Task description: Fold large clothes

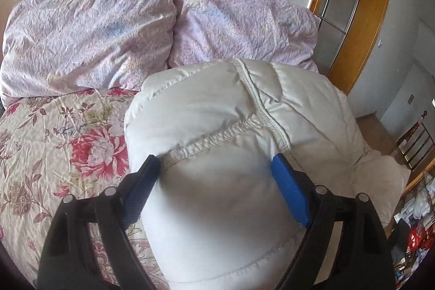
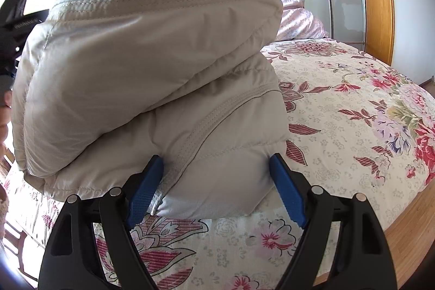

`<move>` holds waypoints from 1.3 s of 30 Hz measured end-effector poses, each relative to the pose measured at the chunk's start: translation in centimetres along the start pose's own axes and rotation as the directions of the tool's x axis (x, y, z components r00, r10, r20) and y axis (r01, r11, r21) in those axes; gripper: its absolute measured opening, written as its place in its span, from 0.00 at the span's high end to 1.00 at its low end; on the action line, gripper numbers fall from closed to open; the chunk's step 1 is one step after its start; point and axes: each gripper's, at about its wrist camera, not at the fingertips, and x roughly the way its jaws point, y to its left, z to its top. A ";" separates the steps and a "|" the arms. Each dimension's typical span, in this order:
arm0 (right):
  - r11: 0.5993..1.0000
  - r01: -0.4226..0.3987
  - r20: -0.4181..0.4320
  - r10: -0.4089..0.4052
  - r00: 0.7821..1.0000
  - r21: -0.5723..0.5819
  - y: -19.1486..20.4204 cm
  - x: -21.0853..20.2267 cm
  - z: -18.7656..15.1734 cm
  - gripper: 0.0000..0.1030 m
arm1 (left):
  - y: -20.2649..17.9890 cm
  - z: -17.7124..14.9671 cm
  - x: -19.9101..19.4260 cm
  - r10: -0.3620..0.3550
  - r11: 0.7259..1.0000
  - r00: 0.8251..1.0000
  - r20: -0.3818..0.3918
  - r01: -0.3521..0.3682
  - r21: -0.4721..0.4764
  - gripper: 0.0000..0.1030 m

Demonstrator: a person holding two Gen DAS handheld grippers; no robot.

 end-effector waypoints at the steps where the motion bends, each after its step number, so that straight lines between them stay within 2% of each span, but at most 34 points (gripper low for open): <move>1: 1.000 0.001 0.000 -0.001 1.000 -0.001 0.0 0.0 0.0 0.21 | -0.4 -0.2 0.1 0.009 1.000 1.000 0.002 -0.009 0.016 0.15; 5: 1.000 0.005 -0.002 -0.005 1.000 0.000 0.1 0.0 0.0 0.21 | -2.3 -0.9 1.3 0.035 0.996 0.999 0.010 -0.036 0.082 0.15; 13: 1.000 0.011 0.001 -0.011 1.000 -0.029 -0.1 -1.1 0.1 0.21 | -4.2 -2.1 2.4 0.047 0.989 0.999 0.024 -0.050 0.142 0.14; 16: 0.997 0.027 0.067 -0.023 0.998 -0.068 -0.7 -3.7 0.2 0.21 | -3.8 -2.1 2.4 0.032 0.991 0.999 0.024 -0.035 0.128 0.13; 19: 0.997 0.007 0.143 0.004 0.990 -0.080 -1.5 -6.8 1.0 0.21 | -3.7 -2.2 2.5 0.024 0.992 0.999 0.027 -0.027 0.124 0.13; 23: 0.995 -0.041 0.258 0.064 0.964 -0.093 -1.3 -10.4 4.0 0.21 | -3.6 -2.3 2.4 0.022 0.992 0.999 0.037 -0.026 0.125 0.13; 26: 0.988 -0.039 0.278 0.080 0.957 -0.149 0.7 -11.0 7.0 0.21 | -3.6 -2.3 2.4 0.021 0.992 0.999 0.040 -0.026 0.126 0.12; 29: 0.980 -0.029 0.244 0.078 0.967 -0.197 3.3 -9.6 10.5 0.21 | -3.7 -2.3 2.3 0.022 0.992 0.999 0.044 -0.028 0.126 0.12; 32: 0.978 -0.107 0.179 0.139 0.974 -0.176 4.8 -6.9 13.9 0.21 | -3.7 -2.3 2.4 0.023 0.992 0.999 0.045 -0.029 0.126 0.12; 34: 0.981 -0.118 0.143 0.141 0.980 -0.155 5.6 -5.1 15.9 0.22 | -3.7 -2.3 2.4 0.023 0.992 0.999 0.045 -0.028 0.126 0.12; 39: 0.989 -0.123 0.062 0.129 0.990 -0.086 5.7 -0.6 18.7 0.33 | -3.6 -2.3 2.4 0.020 0.992 0.999 0.046 -0.026 0.124 0.11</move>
